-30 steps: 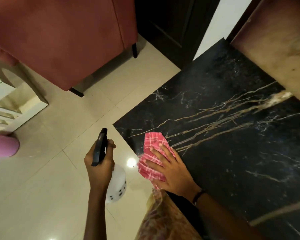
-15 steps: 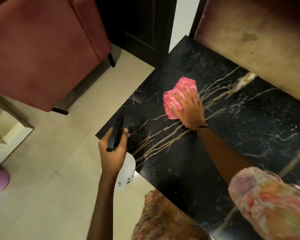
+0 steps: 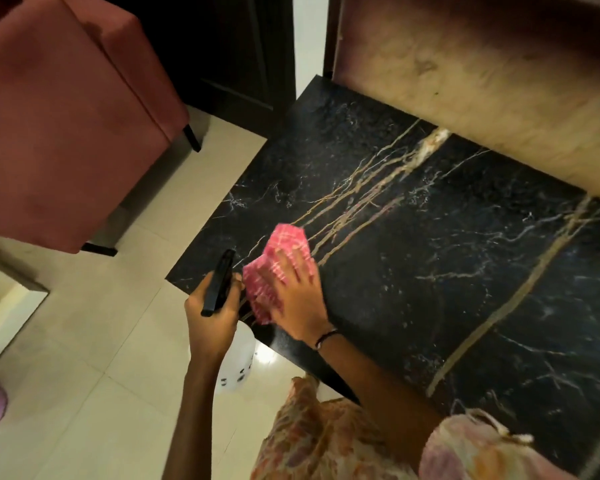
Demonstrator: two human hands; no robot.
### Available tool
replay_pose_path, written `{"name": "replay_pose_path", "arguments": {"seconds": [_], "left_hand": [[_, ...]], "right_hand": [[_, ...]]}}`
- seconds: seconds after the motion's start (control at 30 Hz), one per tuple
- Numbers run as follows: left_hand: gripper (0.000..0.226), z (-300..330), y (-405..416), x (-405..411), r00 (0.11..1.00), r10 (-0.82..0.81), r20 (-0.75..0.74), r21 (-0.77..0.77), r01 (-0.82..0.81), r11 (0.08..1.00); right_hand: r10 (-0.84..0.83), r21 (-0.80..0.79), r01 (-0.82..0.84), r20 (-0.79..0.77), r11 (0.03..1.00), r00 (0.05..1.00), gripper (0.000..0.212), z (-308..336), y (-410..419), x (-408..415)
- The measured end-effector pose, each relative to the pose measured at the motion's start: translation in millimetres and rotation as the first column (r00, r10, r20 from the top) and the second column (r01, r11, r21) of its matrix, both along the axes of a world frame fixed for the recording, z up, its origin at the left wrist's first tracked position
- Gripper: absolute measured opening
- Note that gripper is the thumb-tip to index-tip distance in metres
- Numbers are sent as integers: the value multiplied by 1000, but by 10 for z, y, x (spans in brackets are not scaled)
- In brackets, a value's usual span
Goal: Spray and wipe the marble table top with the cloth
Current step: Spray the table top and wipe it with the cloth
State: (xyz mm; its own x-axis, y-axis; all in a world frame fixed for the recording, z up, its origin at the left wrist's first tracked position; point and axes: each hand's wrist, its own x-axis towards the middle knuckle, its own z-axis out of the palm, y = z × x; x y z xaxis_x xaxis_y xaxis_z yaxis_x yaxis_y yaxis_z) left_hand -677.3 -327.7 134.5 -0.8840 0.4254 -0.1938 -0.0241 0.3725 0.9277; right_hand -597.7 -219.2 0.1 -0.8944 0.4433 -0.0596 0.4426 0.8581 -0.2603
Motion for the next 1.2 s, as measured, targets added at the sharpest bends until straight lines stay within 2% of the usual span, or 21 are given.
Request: {"name": "replay_pose_path", "arguments": {"seconds": [0.1,0.13,0.2,0.27,0.33,0.4,0.47,0.57,0.67,0.77,0.9,1.1,1.2], "left_hand": [[8,-39,59,123,1000,-12,17,-7,12,1000],[4,-35,87,176,999,-24,25,-10,25,1000],[18,-24,146,295,997,-67,30,-8,67,998],[24,-24,187,408,994,-94,56,-18,95,995],[29,-51,214,536,987,-137,89,-45,141,989],[32,-82,225,664,978,-176,110,-68,184,981],[29,-79,212,801,973,-201,112,-58,209,976],[30,-29,147,1030,965,-231,127,-39,238,971],[25,7,42,1205,955,-263,136,-38,270,962],[20,6,-46,1261,943,-287,171,-40,297,954],[17,45,-97,1142,932,-315,179,-64,331,941],[12,232,-58,696,909,-373,185,-39,386,922],[19,279,30,382,890,-434,140,-36,443,896]], "right_hand": [[240,66,-241,27,968,970,63,4,-75,480],[281,79,-281,13,956,960,61,-2,-4,695],[266,100,-264,-10,959,964,60,-18,255,1091],[117,113,-116,0,987,993,60,7,615,1380],[-118,110,115,26,987,993,60,48,961,1687],[-356,85,351,58,933,933,62,89,1195,2040],[-526,59,523,68,850,847,64,94,1256,2428],[-695,47,693,51,719,717,68,123,970,2921],[-746,67,743,75,666,661,73,136,389,3181],[-738,58,736,76,674,670,70,107,-231,3214],[-649,-26,656,124,754,751,72,115,-794,2959],[-594,-56,604,131,795,794,58,280,-557,2112],[-530,-76,542,138,837,837,60,307,-255,1525]]}}
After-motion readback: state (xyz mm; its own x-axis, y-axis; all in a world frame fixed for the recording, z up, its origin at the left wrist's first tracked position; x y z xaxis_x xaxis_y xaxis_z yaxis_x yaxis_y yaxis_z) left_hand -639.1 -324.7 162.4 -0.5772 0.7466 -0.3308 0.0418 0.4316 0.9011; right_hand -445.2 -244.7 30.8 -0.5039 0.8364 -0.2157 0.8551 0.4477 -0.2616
